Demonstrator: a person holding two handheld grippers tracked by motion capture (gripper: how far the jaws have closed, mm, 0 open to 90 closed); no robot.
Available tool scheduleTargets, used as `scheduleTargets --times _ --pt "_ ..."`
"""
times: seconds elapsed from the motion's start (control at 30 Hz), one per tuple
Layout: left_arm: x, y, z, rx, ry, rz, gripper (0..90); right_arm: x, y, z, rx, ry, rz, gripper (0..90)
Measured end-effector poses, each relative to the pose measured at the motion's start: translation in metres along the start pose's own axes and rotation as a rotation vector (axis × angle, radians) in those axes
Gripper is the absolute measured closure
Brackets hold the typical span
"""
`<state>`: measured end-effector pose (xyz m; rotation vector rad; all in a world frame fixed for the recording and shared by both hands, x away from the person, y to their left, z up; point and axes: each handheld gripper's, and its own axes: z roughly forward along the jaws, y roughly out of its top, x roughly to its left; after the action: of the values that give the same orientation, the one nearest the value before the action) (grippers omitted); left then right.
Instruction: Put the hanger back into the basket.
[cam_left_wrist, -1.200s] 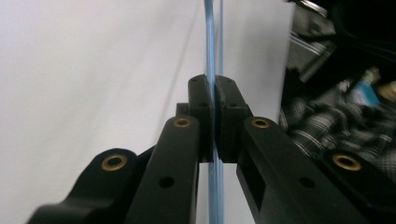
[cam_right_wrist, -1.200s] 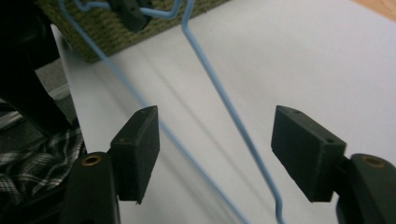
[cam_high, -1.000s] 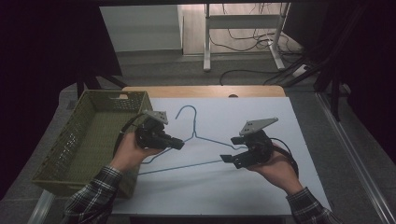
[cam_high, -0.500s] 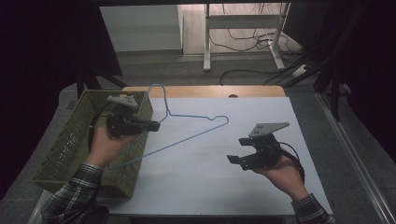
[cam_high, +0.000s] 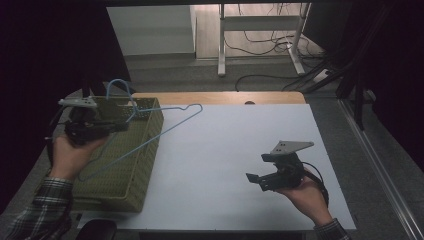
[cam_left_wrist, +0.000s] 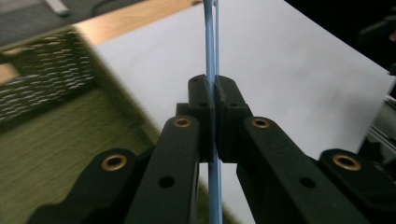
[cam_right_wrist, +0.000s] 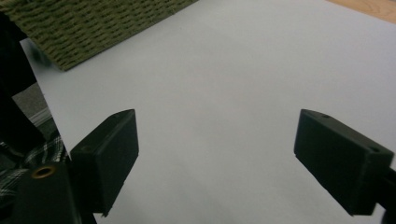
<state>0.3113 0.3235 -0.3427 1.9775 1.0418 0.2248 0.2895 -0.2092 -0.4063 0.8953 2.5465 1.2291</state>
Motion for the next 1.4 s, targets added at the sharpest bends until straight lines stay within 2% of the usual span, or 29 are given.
scheduleTargets --times 0.23,0.33,0.5,0.57,0.73,0.87,1.0,1.23,1.33,1.4 --pt "0.025 -0.019 -0.031 -0.044 0.074 -0.058 87.2 0.005 -0.019 0.001 0.02 -0.052 0.002 6.9" --pt "0.036 -0.028 -0.042 -0.057 0.108 -0.074 87.3 0.006 -0.026 -0.001 0.021 -0.054 0.007 5.8" --pt "0.053 -0.044 -0.051 -0.07 0.148 -0.105 87.2 0.005 -0.041 -0.01 0.008 -0.062 0.034 4.7" --pt "0.059 -0.049 -0.053 -0.08 0.161 -0.105 87.2 0.004 -0.047 -0.013 0.002 -0.069 0.047 4.7" --pt "0.071 -0.06 -0.047 -0.075 0.202 -0.082 87.2 0.002 -0.06 -0.021 0.008 -0.098 0.078 4.7" --pt "0.081 -0.07 -0.042 -0.089 0.212 -0.095 87.2 0.0 -0.066 -0.024 0.012 -0.104 0.1 4.7" --pt "0.088 -0.08 -0.037 -0.072 0.237 -0.109 87.2 -0.001 -0.069 -0.025 0.011 -0.105 0.11 4.7" --pt "0.094 -0.09 -0.021 -0.069 0.216 -0.132 87.2 -0.002 -0.071 -0.022 0.025 -0.101 0.112 4.7" --pt "0.096 -0.093 -0.009 -0.047 0.205 -0.138 87.1 -0.001 -0.071 -0.022 0.03 -0.103 0.112 4.7" --pt "0.096 -0.096 -0.003 -0.027 0.225 -0.128 86.8 -0.001 -0.072 -0.021 0.029 -0.102 0.114 4.7"
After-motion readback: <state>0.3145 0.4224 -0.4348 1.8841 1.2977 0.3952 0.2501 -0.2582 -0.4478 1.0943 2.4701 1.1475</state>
